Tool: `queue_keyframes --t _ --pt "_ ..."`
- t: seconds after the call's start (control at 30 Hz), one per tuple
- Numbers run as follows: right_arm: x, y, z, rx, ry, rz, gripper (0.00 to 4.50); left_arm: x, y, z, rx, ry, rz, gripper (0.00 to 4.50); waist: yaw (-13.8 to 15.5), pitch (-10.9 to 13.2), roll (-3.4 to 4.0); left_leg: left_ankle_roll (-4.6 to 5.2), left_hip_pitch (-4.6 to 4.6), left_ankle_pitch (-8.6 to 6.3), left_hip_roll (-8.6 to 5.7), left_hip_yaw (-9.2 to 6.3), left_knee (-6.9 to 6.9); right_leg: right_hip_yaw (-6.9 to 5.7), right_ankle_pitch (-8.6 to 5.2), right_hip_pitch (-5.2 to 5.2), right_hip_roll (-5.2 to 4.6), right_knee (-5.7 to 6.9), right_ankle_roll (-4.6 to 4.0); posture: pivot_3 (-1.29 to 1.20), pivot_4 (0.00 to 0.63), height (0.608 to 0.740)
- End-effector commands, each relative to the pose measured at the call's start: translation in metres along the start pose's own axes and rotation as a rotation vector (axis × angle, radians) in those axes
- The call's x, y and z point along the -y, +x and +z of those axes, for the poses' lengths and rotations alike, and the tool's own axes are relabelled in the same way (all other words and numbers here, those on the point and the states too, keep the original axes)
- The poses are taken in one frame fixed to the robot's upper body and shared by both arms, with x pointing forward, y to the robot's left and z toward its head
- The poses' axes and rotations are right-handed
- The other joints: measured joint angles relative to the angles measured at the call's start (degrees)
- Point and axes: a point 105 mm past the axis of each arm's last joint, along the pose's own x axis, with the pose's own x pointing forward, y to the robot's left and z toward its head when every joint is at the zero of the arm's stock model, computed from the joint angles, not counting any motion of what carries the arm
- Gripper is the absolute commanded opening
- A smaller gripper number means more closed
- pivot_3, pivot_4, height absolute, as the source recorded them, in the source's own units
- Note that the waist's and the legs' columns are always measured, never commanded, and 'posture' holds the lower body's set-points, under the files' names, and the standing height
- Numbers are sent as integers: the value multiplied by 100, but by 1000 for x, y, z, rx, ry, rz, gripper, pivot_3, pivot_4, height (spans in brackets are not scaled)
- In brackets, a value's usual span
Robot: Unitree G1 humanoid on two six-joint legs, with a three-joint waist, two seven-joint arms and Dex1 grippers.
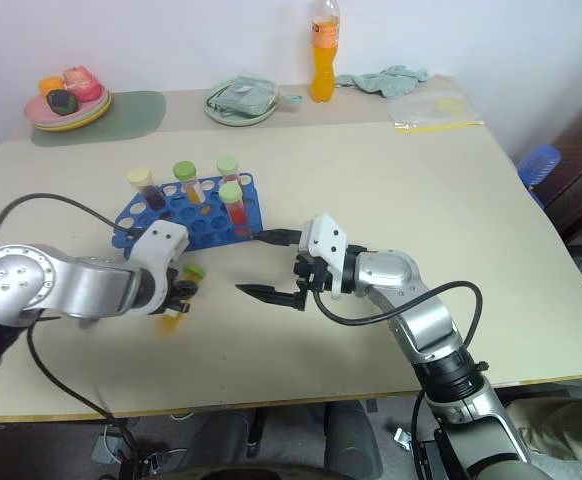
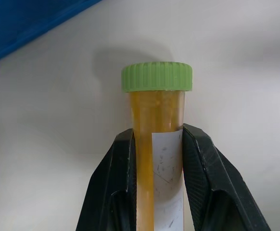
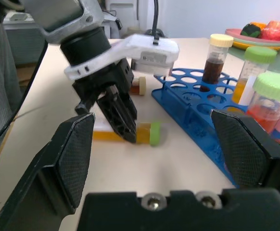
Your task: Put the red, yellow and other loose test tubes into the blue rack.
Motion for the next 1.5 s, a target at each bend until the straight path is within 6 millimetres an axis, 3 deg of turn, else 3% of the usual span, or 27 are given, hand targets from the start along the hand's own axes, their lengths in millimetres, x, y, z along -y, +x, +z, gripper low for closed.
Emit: queue_keyframes --t 0.03,0.13,0.3,0.37,0.43,0.6,0.8,1.03,1.5 --pt "-3 -1 12 31 -43 6 4273 -1 -30 23 221 99 -31 732 0 0 1 0 0 0 0 8 -2 0 0 0 0 0 0 0 150 740" --pt "-2 -2 10 27 -36 -1 4273 -21 -61 47 540 196 71 732 -20 1 5 0 1 0 1 27 -9 1 -1 -2 3 -5 -2 0 150 740" --pt "10 -6 1 19 -21 -98 4273 -42 -96 67 994 146 165 732 40 -1 6 1 5 0 8 35 -19 2 -1 11 -2 -29 -6 0 150 740" --pt "15 -8 -2 18 -15 -141 4273 -44 -93 67 1065 138 205 732 54 -4 -1 2 4 -1 8 27 -16 -5 -1 22 -1 -42 -7 0 150 740" --pt "19 -10 -8 16 7 -191 4273 -43 -75 74 1190 -6 325 732 108 -8 6 5 5 -3 7 23 -12 -5 -1 33 -5 -51 -6 0 150 740" --pt "21 -13 -17 5 31 -239 4273 -9 -53 90 1410 16 393 732 166 -10 -10 11 8 -7 -12 24 5 -6 14 43 -9 -51 20 0 150 740" --pt "19 -15 -19 -2 22 -257 4273 2 -23 90 1449 44 443 732 127 -12 -6 12 9 -7 -8 26 1 -5 14 36 -4 -46 19 0 150 740" --pt "19 -15 -19 -1 23 -275 4273 9 1 90 1404 19 382 732 137 -12 -7 15 9 -8 -10 23 6 -6 14 39 -4 -44 21 0 150 740" --pt "19 -12 -19 6 25 -271 4273 5 18 87 1326 59 445 732 127 -12 -7 15 9 -8 -10 21 7 -8 14 39 -3 -42 22 0 150 740"
